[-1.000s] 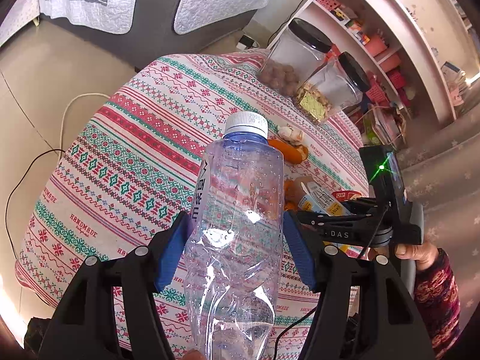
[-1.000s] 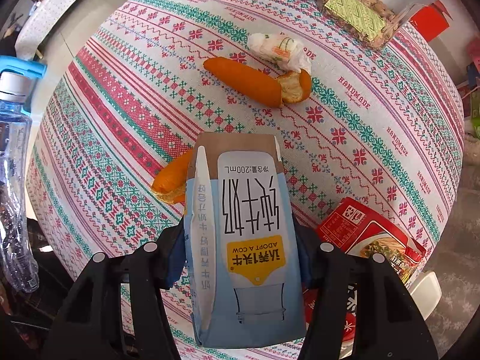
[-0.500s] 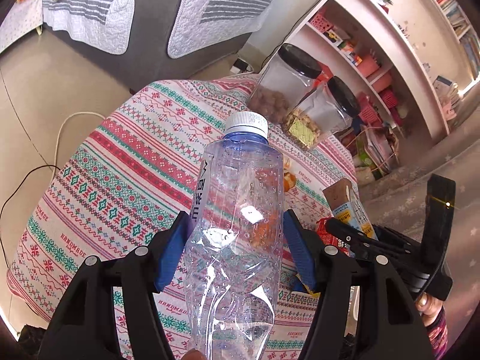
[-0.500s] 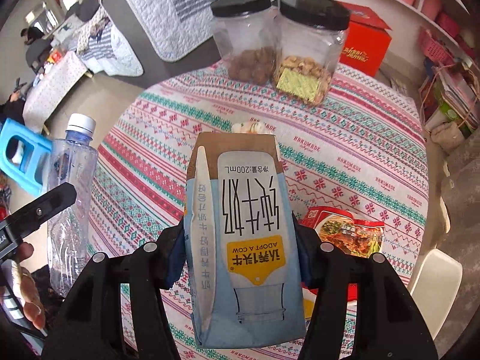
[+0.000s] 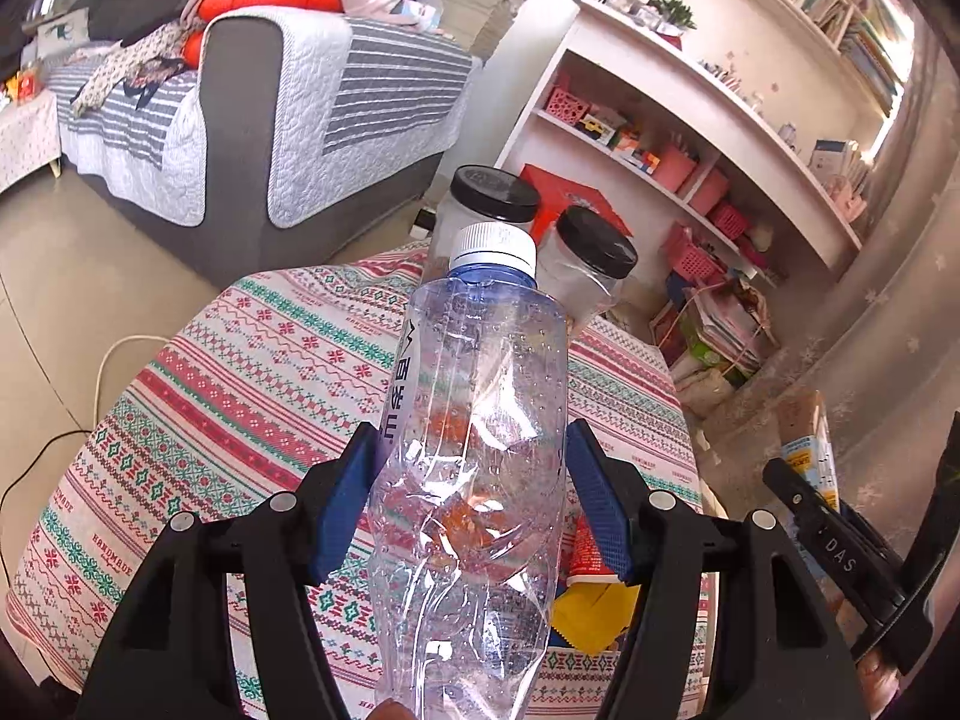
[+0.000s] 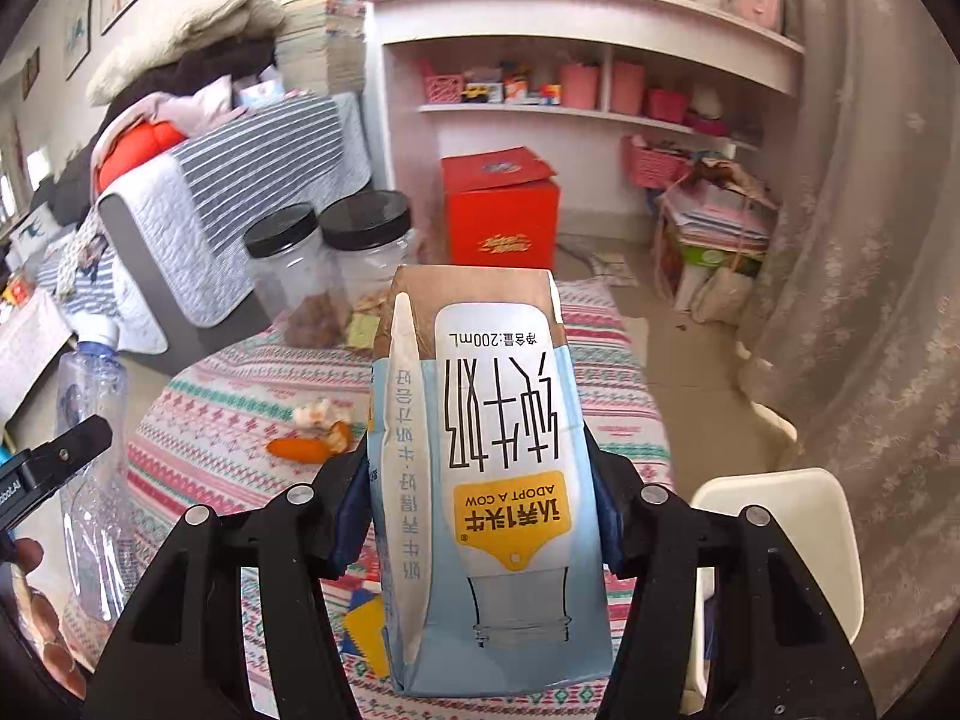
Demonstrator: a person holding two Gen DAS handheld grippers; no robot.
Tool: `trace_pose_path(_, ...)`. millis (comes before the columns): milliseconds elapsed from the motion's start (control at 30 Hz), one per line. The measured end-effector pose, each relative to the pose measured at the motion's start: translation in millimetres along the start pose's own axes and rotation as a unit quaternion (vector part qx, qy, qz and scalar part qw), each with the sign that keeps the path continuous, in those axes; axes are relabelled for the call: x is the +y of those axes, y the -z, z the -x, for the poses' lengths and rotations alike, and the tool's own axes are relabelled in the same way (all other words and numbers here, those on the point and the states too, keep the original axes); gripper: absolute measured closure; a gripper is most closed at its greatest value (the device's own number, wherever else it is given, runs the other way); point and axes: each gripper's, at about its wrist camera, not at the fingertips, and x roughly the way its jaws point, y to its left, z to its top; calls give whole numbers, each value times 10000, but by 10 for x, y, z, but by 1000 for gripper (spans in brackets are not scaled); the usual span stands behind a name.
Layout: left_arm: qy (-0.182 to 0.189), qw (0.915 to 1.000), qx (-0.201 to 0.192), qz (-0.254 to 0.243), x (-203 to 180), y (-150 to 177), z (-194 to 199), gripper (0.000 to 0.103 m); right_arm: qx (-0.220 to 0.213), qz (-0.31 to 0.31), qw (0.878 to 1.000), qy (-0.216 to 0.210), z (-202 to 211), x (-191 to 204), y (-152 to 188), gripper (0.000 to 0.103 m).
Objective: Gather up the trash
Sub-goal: 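Carry the milk carton and water bottle toward the white bin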
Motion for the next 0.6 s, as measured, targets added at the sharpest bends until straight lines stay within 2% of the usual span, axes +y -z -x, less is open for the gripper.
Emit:
trace_pose_path(233, 58, 9997, 13, -242, -251, 82, -111, 40, -477, -635, 9924, 937, 214, -662, 129, 47)
trace_pose_path(400, 114, 9993, 47, -346, -418, 135, -185, 40, -548, -1104, 9776, 1708, 226, -1168, 283, 47)
trace_pose_path(600, 261, 9981, 156, -534, -667, 247, -277, 40, -538, -1474, 9587, 2374, 222, -1649, 474, 47)
